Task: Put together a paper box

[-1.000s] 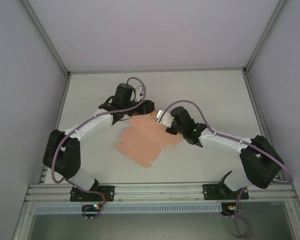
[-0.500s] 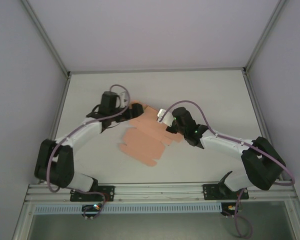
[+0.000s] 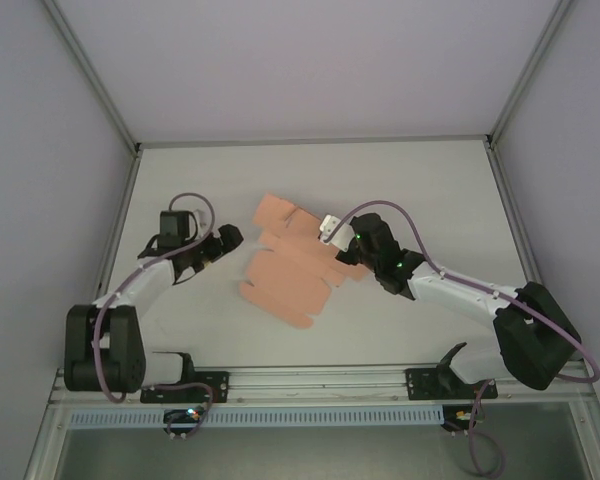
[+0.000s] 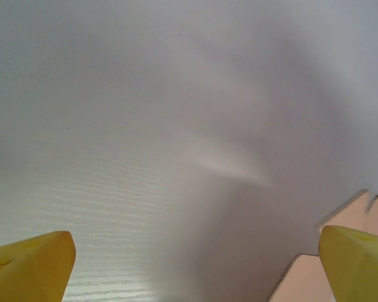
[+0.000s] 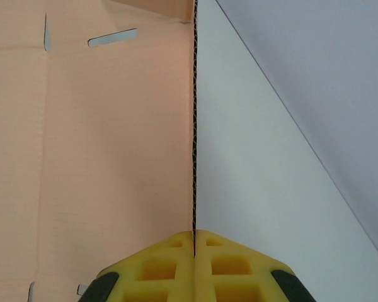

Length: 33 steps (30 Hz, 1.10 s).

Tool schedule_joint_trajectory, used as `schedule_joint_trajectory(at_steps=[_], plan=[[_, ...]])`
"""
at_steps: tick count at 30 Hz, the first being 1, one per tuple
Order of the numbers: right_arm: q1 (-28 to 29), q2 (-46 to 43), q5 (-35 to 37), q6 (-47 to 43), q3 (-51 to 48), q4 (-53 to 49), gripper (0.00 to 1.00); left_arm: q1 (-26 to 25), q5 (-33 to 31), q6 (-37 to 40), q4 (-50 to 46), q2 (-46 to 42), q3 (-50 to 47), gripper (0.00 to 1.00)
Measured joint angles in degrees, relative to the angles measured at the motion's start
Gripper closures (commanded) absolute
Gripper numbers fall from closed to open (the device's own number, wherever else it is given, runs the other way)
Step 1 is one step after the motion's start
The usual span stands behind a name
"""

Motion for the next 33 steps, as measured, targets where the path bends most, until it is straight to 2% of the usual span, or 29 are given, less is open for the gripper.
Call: schedule_joint_trajectory(at_steps=[9, 16, 25, 30, 33], plan=[[-0.5, -0.83, -1.57, 0.44, -0.07, 0.11, 1.0, -6.16, 1.62, 3.04, 3.87, 8.68, 2.14, 0.0], [-1.14, -1.36, -1.95, 1.05, -0.07, 0.07, 1.0, -8.44, 4.24, 3.76, 12.44, 8.96, 0.57, 0.0], [-1.6, -1.33, -1.95, 2.01, -0.07, -0.11, 1.0, -13.07, 5.84, 6.27, 18.23, 8.59, -1.05, 0.04], [-2.23, -1.33, -2.73, 2.25, -0.04, -1.64, 1.0, -11.19, 4.92, 6.56, 17.84, 5.11, -2.78, 0.05], [-2.78, -1.36, -4.46, 2.8, -0.04, -3.21, 1.0, -5.77, 5.01, 6.29, 16.98, 2.05, -3.41, 0.1]])
